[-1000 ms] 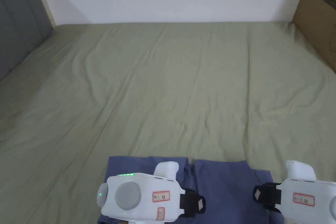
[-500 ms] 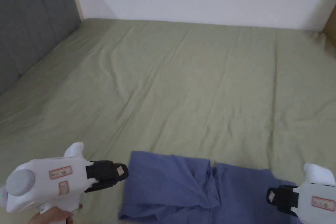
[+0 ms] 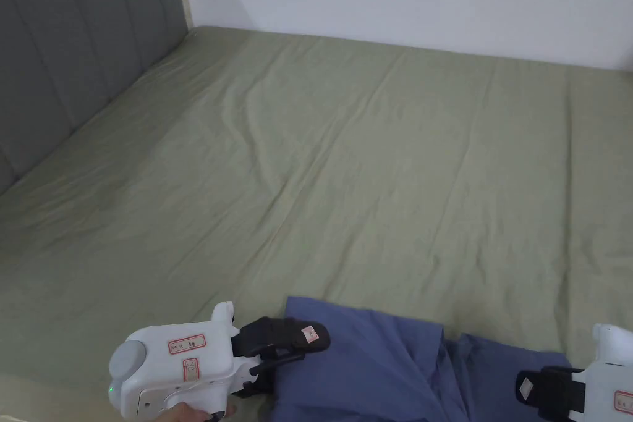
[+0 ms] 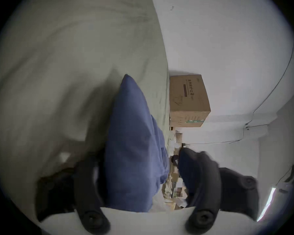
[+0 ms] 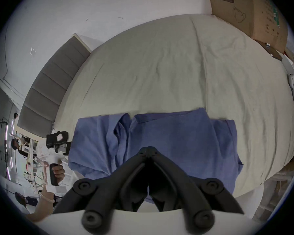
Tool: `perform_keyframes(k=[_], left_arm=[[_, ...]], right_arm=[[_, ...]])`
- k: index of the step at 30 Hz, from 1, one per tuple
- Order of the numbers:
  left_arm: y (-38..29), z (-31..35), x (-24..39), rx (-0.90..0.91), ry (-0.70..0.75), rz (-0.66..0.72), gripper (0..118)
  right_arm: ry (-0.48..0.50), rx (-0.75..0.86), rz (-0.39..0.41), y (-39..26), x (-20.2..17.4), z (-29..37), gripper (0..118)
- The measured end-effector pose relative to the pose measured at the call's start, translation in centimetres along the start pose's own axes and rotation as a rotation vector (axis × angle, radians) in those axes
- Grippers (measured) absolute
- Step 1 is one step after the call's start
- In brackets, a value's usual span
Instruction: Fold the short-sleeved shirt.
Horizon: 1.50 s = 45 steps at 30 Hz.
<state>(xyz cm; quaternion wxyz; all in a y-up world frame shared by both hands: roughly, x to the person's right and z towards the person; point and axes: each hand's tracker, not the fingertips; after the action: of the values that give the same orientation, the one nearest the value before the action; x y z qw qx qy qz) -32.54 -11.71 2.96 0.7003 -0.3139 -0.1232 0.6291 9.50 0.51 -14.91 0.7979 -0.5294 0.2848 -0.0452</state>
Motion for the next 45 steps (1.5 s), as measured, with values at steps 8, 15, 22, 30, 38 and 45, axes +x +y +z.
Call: perform_keyframes(k=[8, 15, 22, 30, 38, 45], left_arm=[[2.2, 2.6, 0.0, -0.029, 0.113, -0.044, 10], [5.8, 10.4, 2.1, 0.096, 0.232, -0.076, 10], [7.0, 15.4, 5.4, 0.140, 0.379, -0.151, 10], [2.3, 8.7, 17.7, 0.106, 0.381, -0.453, 10], [-2.9, -5.3, 22.9, -0.172, 0.395, -0.713, 10], [-6.8, -14.8, 17.8, -0.412, 0.401, -0.612, 100]], right_arm=[[-0.033, -0.014, 0.040, 1.1, -1.6, -1.2, 0], [-0.017, 0.000, 0.035, 1.6, -2.0, -1.1, 0], [-0.003, 0.008, -0.009, 1.0, -0.8, -1.0, 0], [0.003, 0.023, -0.032, 0.3, 0.9, 0.1, 0], [0.011, 0.063, -0.085, -0.4, 3.8, 2.0, 0], [-0.014, 0.084, -0.145, -1.8, 7.6, 3.9, 0]])
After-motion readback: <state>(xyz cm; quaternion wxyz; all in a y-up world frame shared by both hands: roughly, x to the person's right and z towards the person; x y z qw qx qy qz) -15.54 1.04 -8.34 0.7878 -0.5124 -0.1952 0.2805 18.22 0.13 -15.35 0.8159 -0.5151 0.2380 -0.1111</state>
